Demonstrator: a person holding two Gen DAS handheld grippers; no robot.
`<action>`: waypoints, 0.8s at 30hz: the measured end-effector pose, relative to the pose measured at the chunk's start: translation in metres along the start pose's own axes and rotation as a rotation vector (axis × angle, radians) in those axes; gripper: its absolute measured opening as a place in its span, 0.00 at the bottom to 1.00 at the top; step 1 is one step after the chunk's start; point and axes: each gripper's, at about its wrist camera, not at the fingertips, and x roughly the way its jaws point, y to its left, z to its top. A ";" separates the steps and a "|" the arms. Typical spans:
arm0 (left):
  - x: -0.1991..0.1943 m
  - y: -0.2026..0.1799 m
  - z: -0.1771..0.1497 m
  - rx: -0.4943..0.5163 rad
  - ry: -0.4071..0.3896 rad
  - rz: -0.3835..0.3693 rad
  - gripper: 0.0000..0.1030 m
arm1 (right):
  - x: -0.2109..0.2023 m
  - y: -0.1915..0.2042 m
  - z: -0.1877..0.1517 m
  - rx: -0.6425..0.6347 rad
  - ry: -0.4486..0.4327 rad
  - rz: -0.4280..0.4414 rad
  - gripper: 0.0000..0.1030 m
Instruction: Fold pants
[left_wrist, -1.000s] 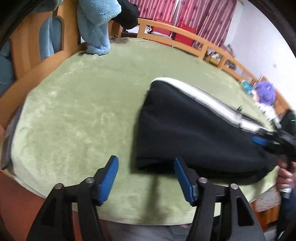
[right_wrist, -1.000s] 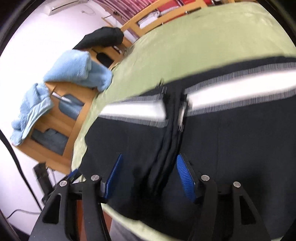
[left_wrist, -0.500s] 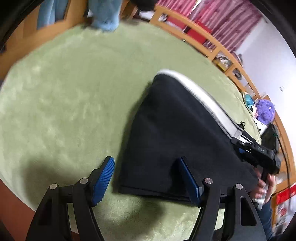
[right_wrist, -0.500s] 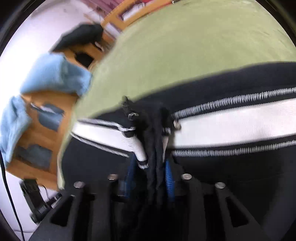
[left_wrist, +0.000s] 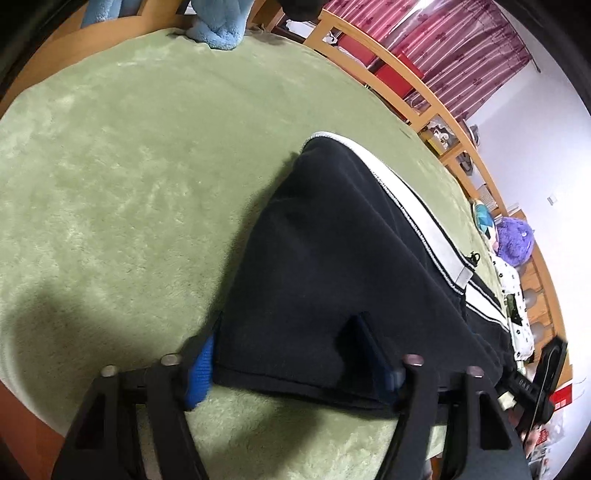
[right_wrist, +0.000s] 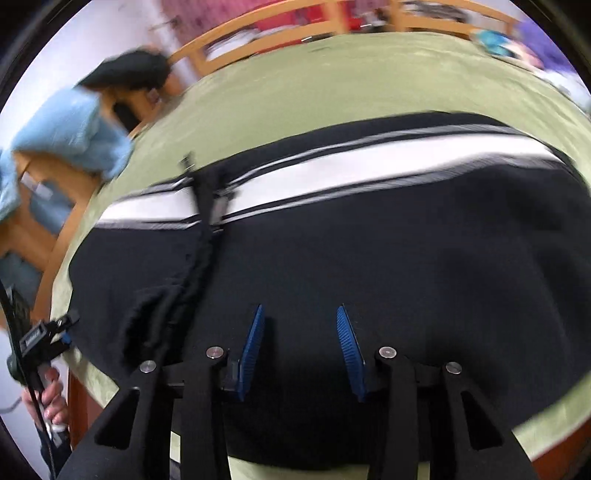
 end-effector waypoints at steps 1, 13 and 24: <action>-0.001 0.000 0.002 -0.009 -0.005 0.005 0.42 | -0.007 -0.013 -0.005 0.040 -0.013 -0.004 0.37; -0.088 -0.126 0.024 0.234 -0.179 -0.063 0.17 | -0.050 -0.062 -0.010 0.177 -0.045 -0.030 0.31; -0.097 -0.370 -0.008 0.648 -0.223 -0.216 0.16 | -0.115 -0.129 -0.023 0.209 -0.158 -0.112 0.37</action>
